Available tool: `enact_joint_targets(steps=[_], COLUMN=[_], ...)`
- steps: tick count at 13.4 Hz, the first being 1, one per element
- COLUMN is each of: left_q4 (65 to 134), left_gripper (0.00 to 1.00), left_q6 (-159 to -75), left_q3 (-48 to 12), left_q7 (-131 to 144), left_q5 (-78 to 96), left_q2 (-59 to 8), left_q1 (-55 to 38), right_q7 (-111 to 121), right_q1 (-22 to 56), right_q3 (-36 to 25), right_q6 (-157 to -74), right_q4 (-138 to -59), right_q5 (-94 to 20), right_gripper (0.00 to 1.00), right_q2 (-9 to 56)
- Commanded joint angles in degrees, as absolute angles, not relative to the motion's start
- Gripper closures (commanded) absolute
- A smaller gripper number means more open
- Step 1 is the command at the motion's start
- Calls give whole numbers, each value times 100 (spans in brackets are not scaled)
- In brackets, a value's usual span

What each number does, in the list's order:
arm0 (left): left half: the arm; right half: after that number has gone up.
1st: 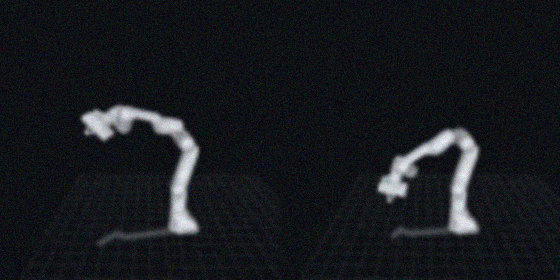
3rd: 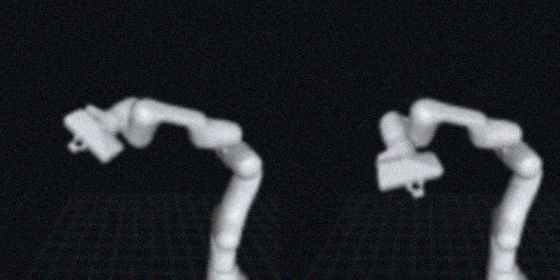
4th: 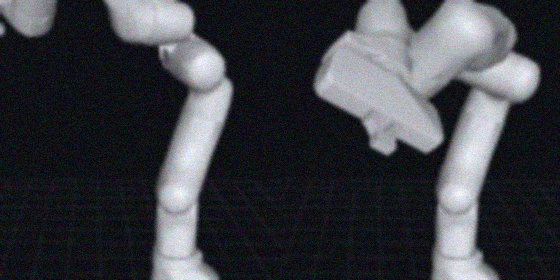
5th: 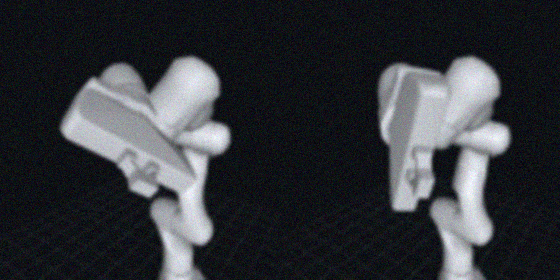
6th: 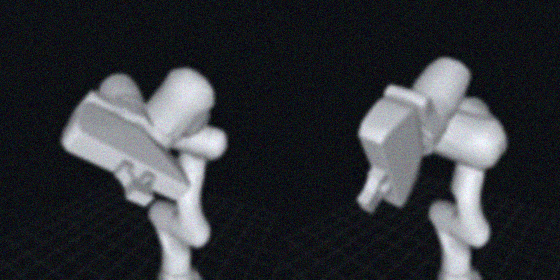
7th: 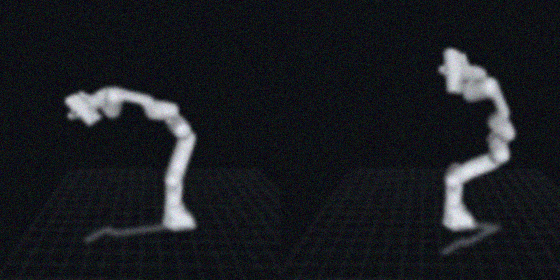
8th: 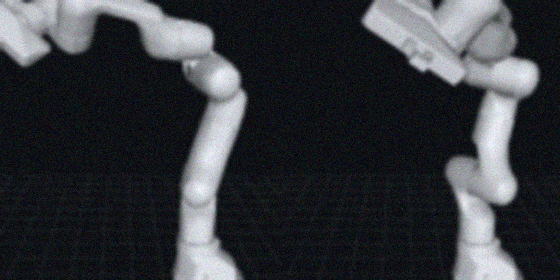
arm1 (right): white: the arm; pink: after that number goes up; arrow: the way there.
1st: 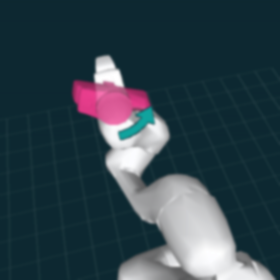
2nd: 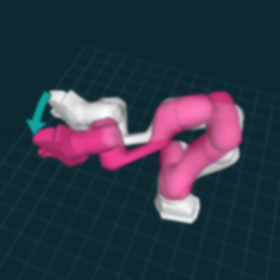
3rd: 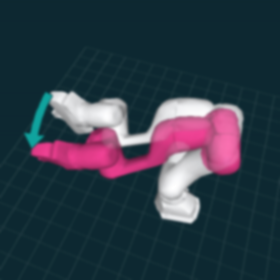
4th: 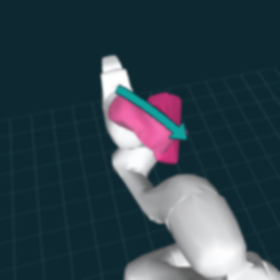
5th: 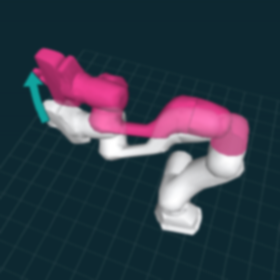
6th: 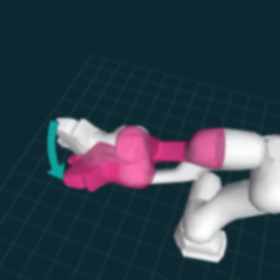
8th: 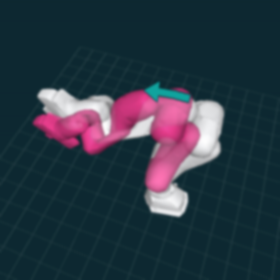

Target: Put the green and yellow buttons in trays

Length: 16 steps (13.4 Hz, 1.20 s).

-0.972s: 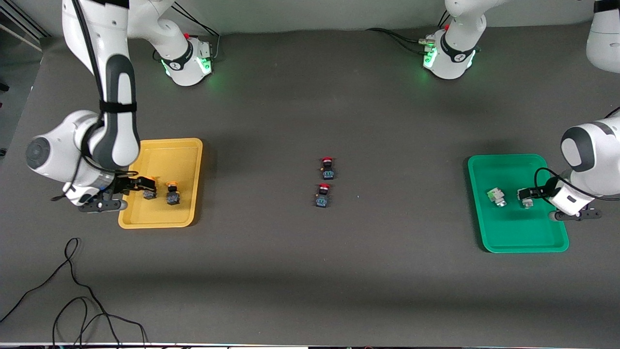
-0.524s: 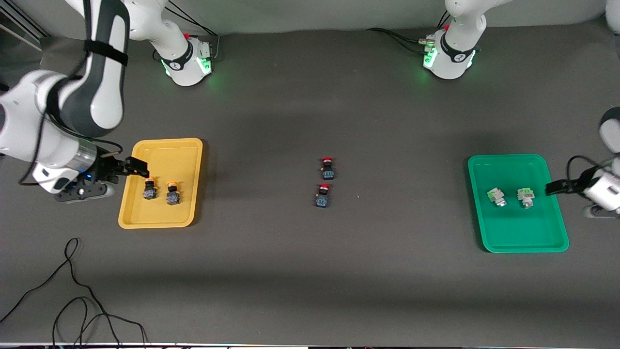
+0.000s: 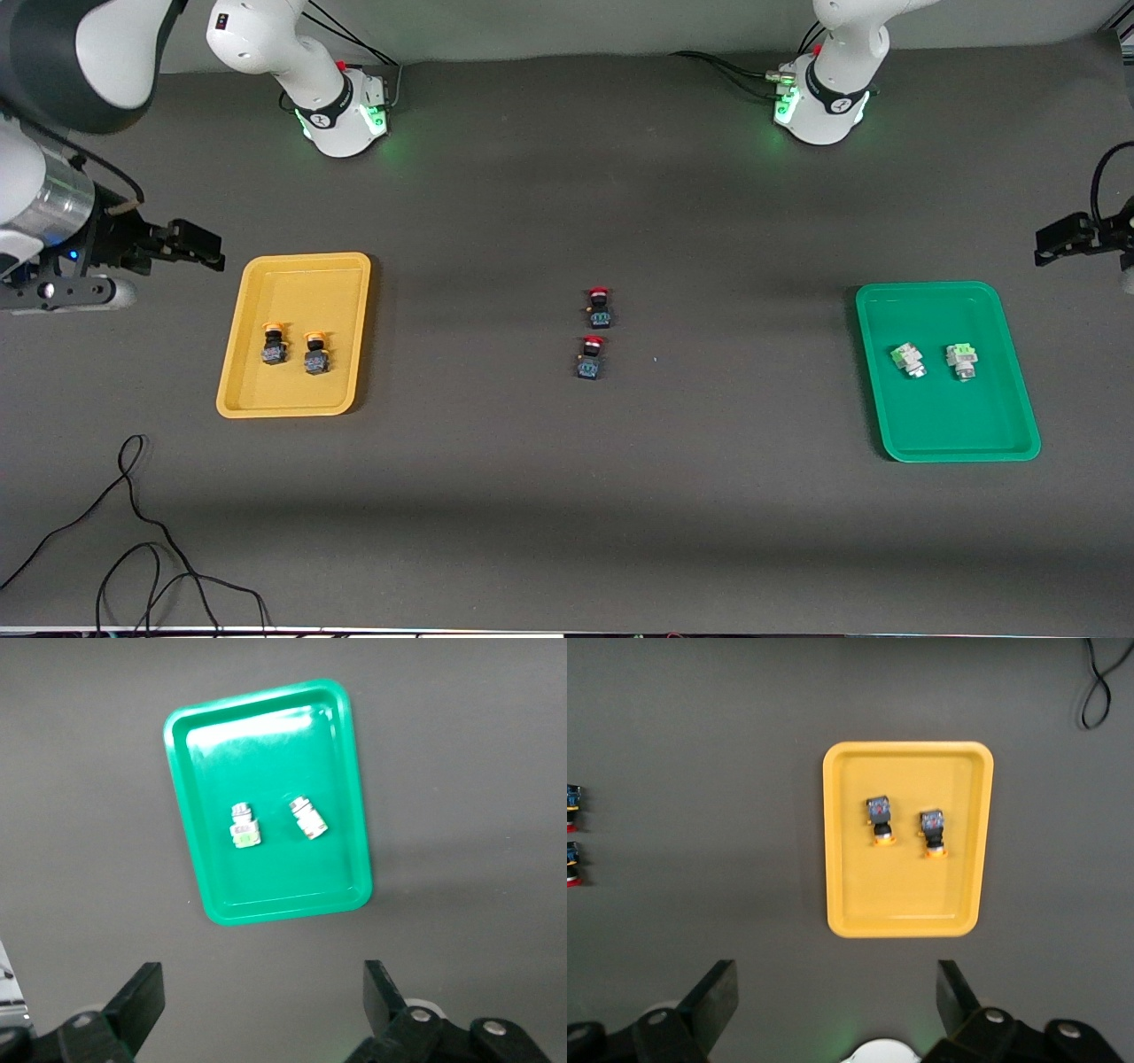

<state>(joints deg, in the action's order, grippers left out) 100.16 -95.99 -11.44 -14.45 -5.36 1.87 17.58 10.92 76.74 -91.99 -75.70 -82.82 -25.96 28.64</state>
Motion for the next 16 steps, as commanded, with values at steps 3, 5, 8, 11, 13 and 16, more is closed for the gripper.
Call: enact_joint_targets(steps=[3,5,8,11,13,16], left_q4=[9932,9905,9879,9861,9870,9853], left_gripper=[0,0,0,0,0,0], left_q6=[-9545,-9659,-9844,-9747,-9660,-9580], left_q3=[-329,166,167,167,158,158], left_q7=[-969,-879,-870,-591,50,176], left_q5=[-404,-396,-255,-167,-141,-132], left_q2=[220,167,79,88,105,132], left_q1=[260,-394,-431,-378,-395,-378], right_q7=[738,738,738,721,362,132], right_q1=[7629,7629,7612,7235,6726,6067], right_q3=[-9220,-9220,-9185,-8809,-8273,-7413], right_q6=[-7392,-7392,-7286,-7260,-6945,-6847], right_q4=[-8183,-8183,-8191,-8130,-7693,-7287], right_q5=[-2461,-2452,-2452,-2452,-2443,-2216], right_gripper=[0,0,0,0,0,0], right_q2=[2821,2821,2830,2821,2786,2664])
